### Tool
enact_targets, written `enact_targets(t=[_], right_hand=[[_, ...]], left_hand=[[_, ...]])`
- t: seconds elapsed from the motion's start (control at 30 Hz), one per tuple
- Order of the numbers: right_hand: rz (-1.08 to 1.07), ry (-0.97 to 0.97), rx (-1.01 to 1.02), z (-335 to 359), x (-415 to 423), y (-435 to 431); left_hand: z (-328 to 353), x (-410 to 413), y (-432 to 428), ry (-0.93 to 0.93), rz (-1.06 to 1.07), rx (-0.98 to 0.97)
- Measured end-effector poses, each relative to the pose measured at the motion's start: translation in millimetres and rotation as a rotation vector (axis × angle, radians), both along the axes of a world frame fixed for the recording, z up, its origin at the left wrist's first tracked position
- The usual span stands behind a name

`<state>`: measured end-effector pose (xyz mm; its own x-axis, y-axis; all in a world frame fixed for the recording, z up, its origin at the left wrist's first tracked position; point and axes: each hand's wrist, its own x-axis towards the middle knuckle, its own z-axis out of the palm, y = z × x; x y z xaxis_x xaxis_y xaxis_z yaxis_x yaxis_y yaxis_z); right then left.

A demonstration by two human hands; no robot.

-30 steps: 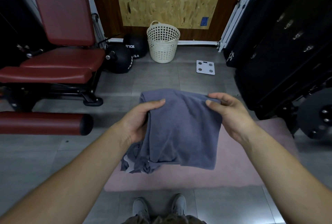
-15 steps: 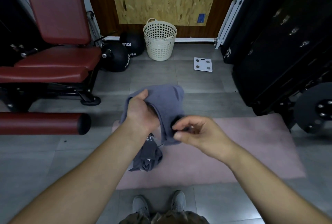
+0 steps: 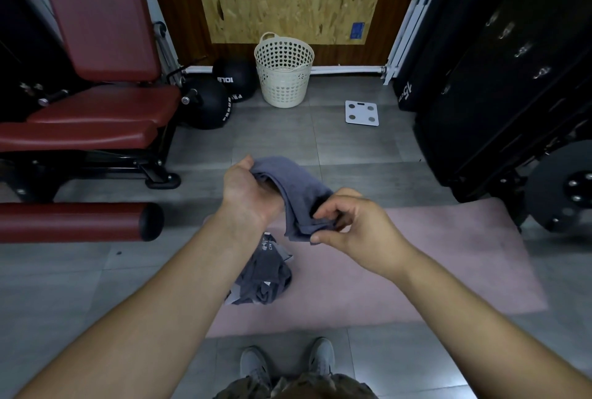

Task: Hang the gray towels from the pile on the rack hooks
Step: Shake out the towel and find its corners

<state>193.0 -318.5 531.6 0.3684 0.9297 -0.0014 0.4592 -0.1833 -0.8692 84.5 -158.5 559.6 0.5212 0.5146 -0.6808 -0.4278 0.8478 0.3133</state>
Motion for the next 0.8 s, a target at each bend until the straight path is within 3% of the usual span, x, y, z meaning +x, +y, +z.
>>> enact_targets(t=[0.17,0.47,0.63,0.8], right_hand=[[0.001,-0.05,0.058,-6.0,-3.6,5.6],[-0.165,0.305,0.228,8.0,5.7,0.2],[-0.039,0.292,0.256,8.6,13.0,-1.0],[0.053,0.199,0.119,13.4,14.2,-3.4]], left_hand=[[5.8,3.4,-3.0,0.016,0.018,-0.024],[19.5,-5.3,-6.9,0.12,0.006,-0.021],[18.7,-6.1,-3.8,0.204,-0.028,0.033],[9.5,-8.1,9.6,0.24,-0.093,0.034]])
